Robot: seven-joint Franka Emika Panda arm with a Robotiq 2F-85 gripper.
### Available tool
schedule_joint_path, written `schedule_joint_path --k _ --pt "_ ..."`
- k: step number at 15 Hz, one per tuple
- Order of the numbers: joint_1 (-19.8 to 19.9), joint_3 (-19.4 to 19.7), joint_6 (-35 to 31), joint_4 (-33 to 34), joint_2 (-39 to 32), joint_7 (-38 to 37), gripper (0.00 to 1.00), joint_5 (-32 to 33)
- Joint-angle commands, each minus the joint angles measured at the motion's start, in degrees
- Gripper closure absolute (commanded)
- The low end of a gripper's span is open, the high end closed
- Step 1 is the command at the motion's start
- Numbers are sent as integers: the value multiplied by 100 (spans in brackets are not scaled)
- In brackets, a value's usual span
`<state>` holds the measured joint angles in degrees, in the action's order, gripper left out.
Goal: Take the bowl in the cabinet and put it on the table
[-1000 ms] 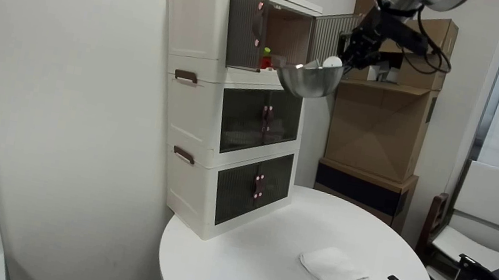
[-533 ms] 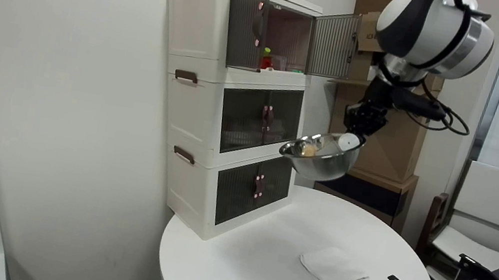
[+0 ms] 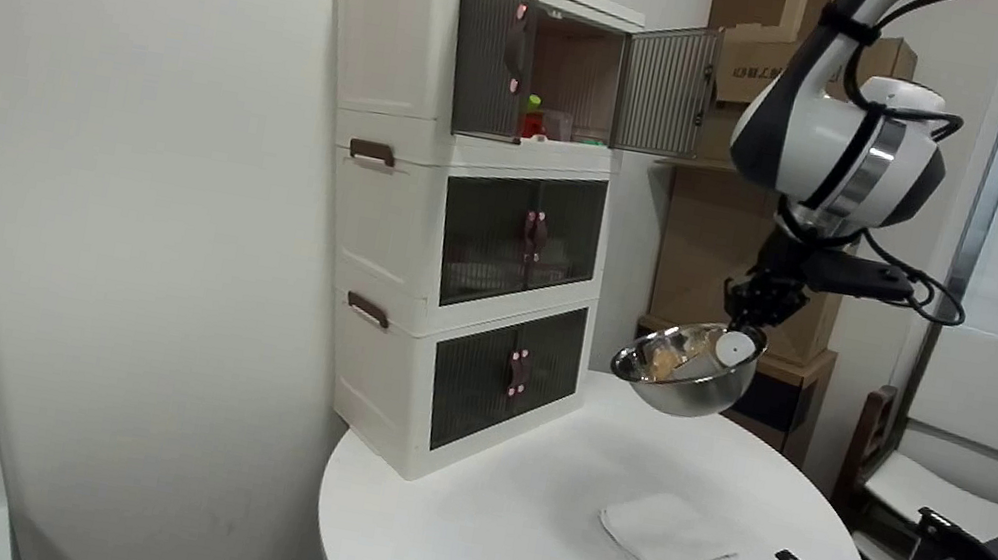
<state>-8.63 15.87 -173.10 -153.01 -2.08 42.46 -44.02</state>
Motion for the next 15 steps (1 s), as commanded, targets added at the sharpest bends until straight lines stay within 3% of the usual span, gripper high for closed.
schedule_joint_path --k 1,5,7,11,15 --pt "256 -211 336 755 -478 1520 98 -1591" --pt "686 -368 657 1368 -1440 3264 98 -2778" --pt "854 -398 637 1594 -2024 3788 98 -3078" --pt "1176 -555 433 2417 -3503 4341 98 -3445" --pt "1790 -609 664 3731 -4821 4782 98 -3381"
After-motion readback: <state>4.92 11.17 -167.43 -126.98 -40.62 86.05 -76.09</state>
